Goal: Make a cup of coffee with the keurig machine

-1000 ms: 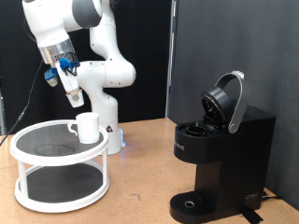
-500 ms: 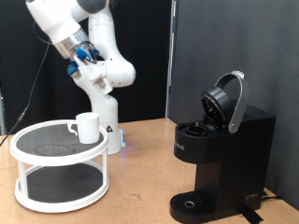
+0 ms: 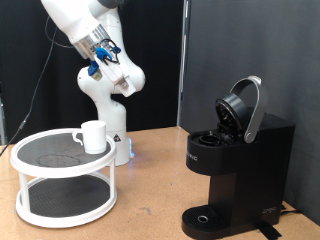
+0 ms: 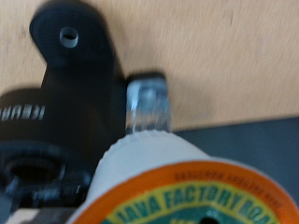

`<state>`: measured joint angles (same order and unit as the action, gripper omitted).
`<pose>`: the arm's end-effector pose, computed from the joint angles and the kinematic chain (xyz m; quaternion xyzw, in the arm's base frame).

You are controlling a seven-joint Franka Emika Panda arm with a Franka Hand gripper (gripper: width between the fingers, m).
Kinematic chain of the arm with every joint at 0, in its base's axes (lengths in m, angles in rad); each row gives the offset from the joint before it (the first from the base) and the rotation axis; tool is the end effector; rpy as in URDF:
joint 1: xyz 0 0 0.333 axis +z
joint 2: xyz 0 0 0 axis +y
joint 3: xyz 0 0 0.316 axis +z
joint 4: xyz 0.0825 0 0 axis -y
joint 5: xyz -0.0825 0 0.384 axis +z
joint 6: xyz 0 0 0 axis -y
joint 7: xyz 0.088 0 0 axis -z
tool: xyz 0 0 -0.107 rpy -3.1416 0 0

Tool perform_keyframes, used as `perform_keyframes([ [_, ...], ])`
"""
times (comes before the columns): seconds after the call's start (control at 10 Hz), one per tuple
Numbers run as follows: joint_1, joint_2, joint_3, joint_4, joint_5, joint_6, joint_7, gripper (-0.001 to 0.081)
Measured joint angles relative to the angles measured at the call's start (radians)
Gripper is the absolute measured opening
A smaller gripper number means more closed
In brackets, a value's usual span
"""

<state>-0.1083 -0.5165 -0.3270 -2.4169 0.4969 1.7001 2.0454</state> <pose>0.3569 -0.1261 0.4874 -0.2764 0.9011 0.3074 0.1310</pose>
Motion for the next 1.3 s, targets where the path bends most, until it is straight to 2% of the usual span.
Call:
perform_keyframes([
  [0.3,0.049,0.027,0.043,0.017,0.110,0.008,0.038,0.0366],
  [0.8,0.110,0.087,0.147,0.047,0.244,0.141,0.061,0.0366],
  [1.1,0.132,0.145,0.194,0.099,0.285,0.197,0.081,0.0366],
  [1.3,0.136,0.190,0.212,0.146,0.304,0.205,0.096,0.0366],
])
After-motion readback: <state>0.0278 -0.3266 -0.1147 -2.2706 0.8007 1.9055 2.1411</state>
